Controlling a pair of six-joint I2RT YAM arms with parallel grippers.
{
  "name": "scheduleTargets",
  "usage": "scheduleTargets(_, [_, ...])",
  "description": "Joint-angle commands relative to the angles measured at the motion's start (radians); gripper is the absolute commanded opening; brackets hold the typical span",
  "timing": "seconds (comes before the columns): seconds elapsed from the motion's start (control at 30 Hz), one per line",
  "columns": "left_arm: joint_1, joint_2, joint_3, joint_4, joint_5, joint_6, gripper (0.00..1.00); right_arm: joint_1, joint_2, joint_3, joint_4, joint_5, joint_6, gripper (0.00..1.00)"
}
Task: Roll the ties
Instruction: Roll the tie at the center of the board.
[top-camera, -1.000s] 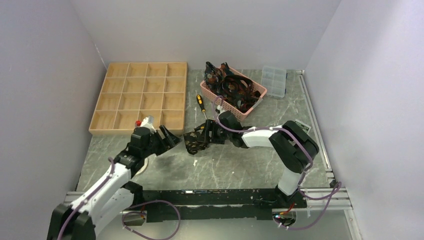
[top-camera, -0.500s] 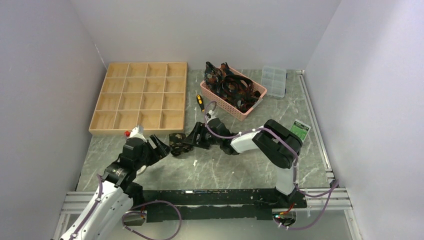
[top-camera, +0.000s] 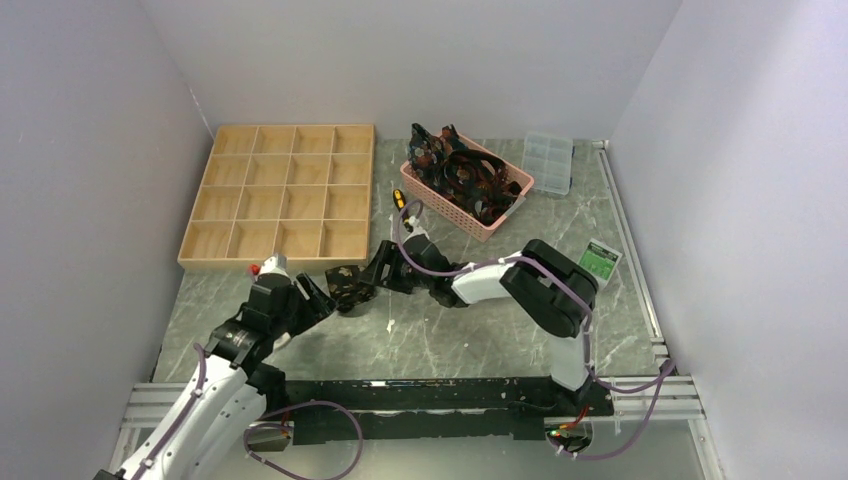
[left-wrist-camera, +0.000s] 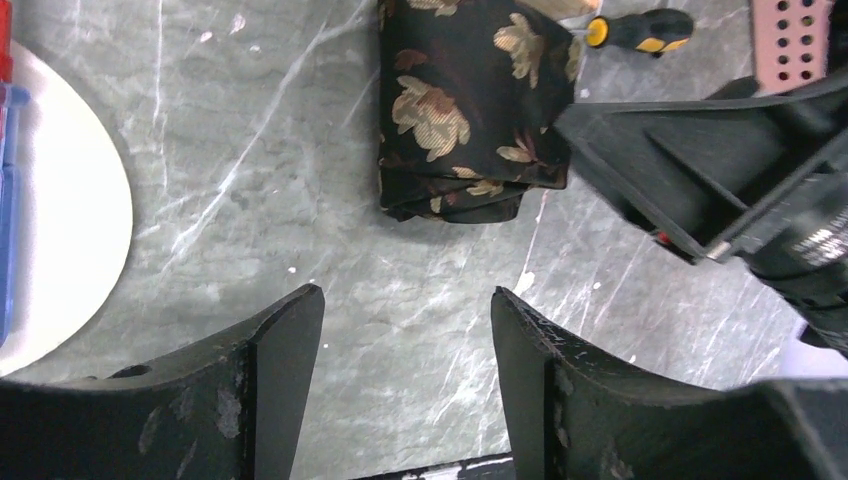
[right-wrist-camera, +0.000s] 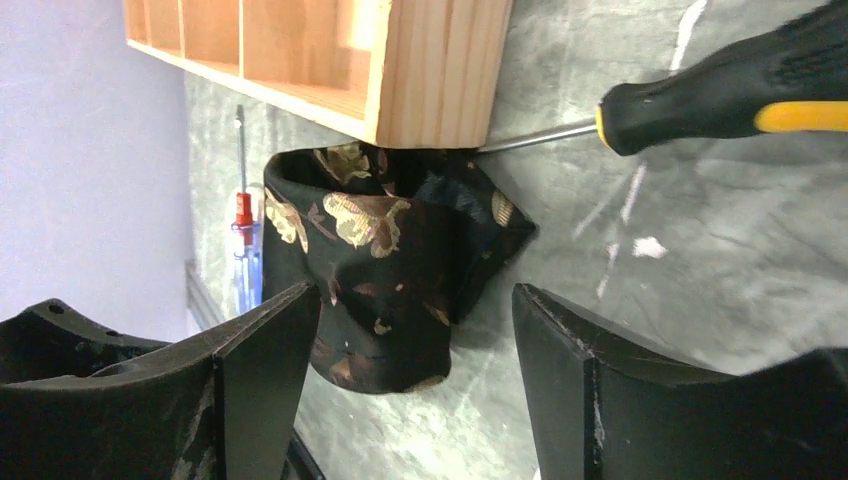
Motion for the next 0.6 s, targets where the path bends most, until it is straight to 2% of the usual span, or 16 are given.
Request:
scheduleTargets(0.0, [-0.013, 0.043, 0.052, -0.029, -0.016, -0.03, 0.65, 0.002, -0.102, 0.016, -0.156, 0.074, -0.112, 0.76])
scheduleTargets(0.17, [-0.058, 0.109, 0.082, -0.043, 0.029, -0.034, 0.49, -0.005, -0.217, -0.027, -0.224, 0.126, -0.16, 0.77])
scheduleTargets(0.23, [-0.125, 0.135, 0.074, -0.031, 0.017, -0.064, 0.42, -0.01, -0.279, -0.069, -0.24, 0.159, -0.183, 0.77])
scheduleTargets(0.3, [-0.219, 0.172, 0.054, 0.012, -0.005, -0.101, 0.31, -0.02, -0.346, -0.116, -0.251, 0.188, -0.207, 0.77])
scheduleTargets(0.43, [-0.29, 0.341, 0.034, 0.128, -0.035, -0.132, 0.12, -0.054, -0.468, -0.205, -0.271, 0.222, -0.238, 0.76])
scheduleTargets(0.57, [-0.286, 0.553, 0.077, 0.181, -0.1, -0.108, 0.03, -0.085, -0.558, -0.266, -0.289, 0.232, -0.264, 0.76])
